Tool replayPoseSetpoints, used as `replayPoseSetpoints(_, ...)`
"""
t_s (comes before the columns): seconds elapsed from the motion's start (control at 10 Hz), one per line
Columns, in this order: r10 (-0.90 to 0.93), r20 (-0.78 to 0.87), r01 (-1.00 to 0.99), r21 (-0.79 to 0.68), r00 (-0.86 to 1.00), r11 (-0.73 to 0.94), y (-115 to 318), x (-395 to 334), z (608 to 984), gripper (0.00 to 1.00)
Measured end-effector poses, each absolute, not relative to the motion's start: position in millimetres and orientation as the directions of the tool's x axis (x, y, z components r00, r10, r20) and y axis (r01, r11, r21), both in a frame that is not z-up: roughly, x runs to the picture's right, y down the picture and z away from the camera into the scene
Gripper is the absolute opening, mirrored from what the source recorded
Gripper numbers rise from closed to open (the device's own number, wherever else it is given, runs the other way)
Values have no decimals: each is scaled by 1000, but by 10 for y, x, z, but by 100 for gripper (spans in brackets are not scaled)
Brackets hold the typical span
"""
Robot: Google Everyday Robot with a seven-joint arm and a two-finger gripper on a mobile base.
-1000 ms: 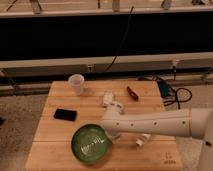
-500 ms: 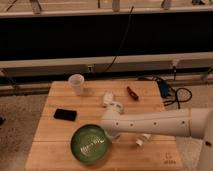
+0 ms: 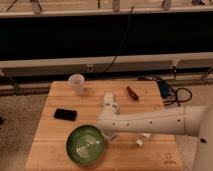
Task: Push the ceramic bowl across the table
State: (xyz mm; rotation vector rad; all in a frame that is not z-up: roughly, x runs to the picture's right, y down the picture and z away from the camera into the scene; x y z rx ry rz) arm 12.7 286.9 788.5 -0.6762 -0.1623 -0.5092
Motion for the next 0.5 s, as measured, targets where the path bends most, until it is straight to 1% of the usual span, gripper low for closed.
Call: replayPoseSetpoints(0.5, -406, 310, 511, -555, 860, 657, 2880, 73, 7870, 0)
